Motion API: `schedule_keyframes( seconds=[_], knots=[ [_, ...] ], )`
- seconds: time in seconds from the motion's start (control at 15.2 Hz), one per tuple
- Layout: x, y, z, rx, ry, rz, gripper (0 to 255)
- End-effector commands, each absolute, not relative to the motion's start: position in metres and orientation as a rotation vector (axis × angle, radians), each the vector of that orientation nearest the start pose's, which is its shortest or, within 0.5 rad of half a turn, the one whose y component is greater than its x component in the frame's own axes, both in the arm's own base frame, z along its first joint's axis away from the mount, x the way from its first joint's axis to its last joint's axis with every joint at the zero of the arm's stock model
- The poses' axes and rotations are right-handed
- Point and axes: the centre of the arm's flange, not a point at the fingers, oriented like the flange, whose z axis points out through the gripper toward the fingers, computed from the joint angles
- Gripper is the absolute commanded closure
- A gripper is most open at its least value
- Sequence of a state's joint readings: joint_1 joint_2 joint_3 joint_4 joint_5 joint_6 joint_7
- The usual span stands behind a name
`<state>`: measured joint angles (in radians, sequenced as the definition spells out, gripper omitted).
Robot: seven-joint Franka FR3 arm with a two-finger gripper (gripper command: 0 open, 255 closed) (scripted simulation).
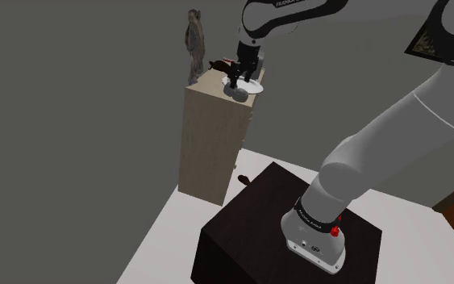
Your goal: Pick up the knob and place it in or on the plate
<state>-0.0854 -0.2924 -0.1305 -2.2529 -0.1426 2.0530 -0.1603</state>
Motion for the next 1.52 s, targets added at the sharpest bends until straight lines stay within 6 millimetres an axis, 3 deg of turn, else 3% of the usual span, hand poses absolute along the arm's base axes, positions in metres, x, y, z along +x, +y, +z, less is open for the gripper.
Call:
schedule_keyframes(
  seconds=[0.0, 0.4, 0.92, 0.99, 1.45],
  knots=[
    [0.466, -0.113, 0.483, -3.248, -0.013, -0.126, 0],
    [0.468, -0.117, 0.449, -3.248, -0.013, -0.126, 0],
    [0.468, -0.117, 0.449, -3.248, -0.013, -0.126, 0],
    [0.468, -0.117, 0.449, -3.248, -0.013, -0.126, 255],
    [0.468, -0.117, 0.449, -3.248, -0.013, -0.126, 255]
  ],
)
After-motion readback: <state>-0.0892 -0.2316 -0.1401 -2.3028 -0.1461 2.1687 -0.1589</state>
